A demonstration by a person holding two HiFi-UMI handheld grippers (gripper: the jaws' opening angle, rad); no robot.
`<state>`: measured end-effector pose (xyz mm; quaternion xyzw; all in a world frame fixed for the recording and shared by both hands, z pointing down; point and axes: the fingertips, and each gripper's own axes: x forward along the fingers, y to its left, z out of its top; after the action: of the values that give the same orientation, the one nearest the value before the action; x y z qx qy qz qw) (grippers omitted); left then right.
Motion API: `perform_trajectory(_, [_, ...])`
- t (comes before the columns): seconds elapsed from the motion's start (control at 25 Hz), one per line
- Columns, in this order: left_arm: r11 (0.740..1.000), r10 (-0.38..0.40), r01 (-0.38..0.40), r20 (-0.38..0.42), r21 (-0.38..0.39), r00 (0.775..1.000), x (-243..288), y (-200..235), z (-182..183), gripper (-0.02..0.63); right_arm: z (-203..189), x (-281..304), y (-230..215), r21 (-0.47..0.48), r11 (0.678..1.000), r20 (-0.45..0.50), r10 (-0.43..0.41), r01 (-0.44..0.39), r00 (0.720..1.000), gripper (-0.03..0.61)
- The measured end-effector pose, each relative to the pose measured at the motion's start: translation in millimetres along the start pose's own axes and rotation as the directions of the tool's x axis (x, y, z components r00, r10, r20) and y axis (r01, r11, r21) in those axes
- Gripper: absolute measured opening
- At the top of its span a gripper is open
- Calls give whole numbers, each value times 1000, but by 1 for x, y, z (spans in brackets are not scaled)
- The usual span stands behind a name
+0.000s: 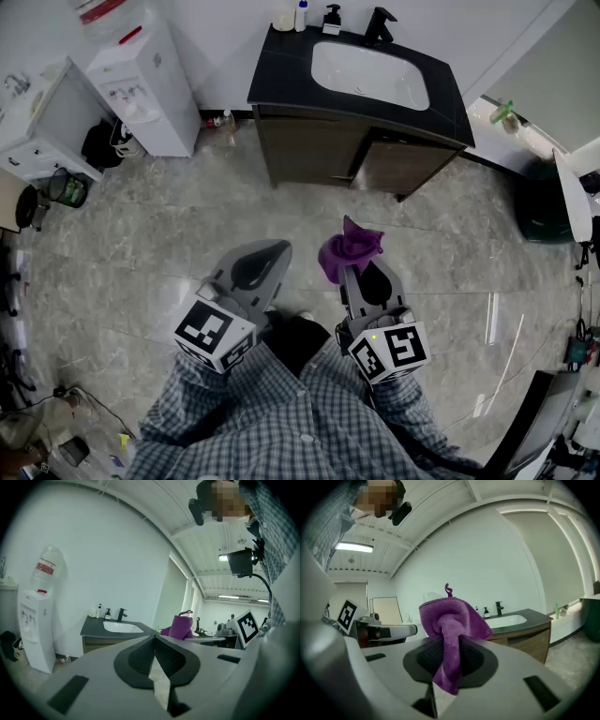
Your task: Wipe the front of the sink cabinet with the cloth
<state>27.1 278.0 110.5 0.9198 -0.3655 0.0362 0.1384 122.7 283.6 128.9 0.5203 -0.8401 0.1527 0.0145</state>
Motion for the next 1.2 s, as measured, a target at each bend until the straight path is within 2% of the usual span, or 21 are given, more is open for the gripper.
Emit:
perform_trajectory(0.56, [1000, 27, -27, -9, 5, 1000, 3, -8, -1, 12, -4, -7, -15, 35, 999, -6, -1, 1, 1000, 72])
perform_trajectory(1.0, [993, 115, -115, -16, 2, 993, 3, -23, -11, 12, -9, -20, -41, 68, 997, -11, 38, -37, 999, 73])
perform_trajectory(1.2, [986, 164, -164, -3, -4, 986, 2, -25, -16, 11, -12, -28, -58, 51, 998, -15, 41, -40, 999, 72])
